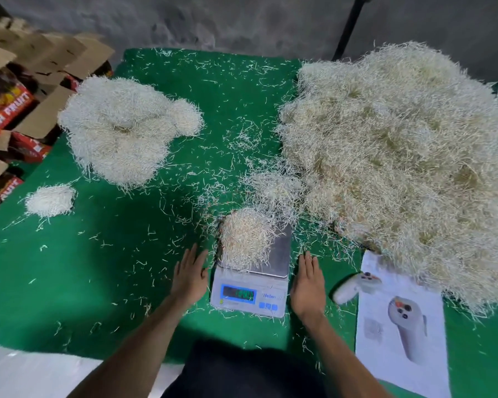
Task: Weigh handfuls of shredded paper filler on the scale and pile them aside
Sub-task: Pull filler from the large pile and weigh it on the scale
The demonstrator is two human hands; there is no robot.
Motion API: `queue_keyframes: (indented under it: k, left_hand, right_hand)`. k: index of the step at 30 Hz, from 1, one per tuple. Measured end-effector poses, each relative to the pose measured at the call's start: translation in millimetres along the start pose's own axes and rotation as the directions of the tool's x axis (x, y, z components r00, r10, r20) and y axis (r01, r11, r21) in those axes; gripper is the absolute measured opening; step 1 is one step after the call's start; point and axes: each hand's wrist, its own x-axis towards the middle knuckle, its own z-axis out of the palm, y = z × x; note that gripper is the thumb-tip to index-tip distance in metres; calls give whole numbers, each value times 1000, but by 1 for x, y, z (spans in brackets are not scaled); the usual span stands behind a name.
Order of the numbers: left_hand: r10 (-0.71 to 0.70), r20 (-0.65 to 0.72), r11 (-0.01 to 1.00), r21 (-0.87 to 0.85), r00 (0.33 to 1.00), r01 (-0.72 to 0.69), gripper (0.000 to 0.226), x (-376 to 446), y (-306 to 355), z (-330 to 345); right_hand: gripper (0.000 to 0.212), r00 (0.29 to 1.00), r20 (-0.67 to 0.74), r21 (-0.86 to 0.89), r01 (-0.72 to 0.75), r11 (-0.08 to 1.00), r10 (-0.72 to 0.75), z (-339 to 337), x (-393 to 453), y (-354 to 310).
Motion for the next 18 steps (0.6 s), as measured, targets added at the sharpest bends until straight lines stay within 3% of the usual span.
queue_keyframes:
  k: [2, 13, 18]
  left_hand:
    - [-16, 8, 991, 135, 1000, 15, 64, -7, -8, 15]
    - [-4, 19, 996, 93, 1000, 2, 62, -9, -9, 17]
    - [-48, 5, 996, 81, 999, 48, 62, -8, -4, 17]
  right_hand:
    - [65, 1000, 19, -2, 1, 1000, -1, -3, 1, 3]
    - [62, 999, 31, -80, 15, 997, -12, -1, -2, 4]
    - [48, 998, -55, 37, 24, 999, -21, -10, 4, 6]
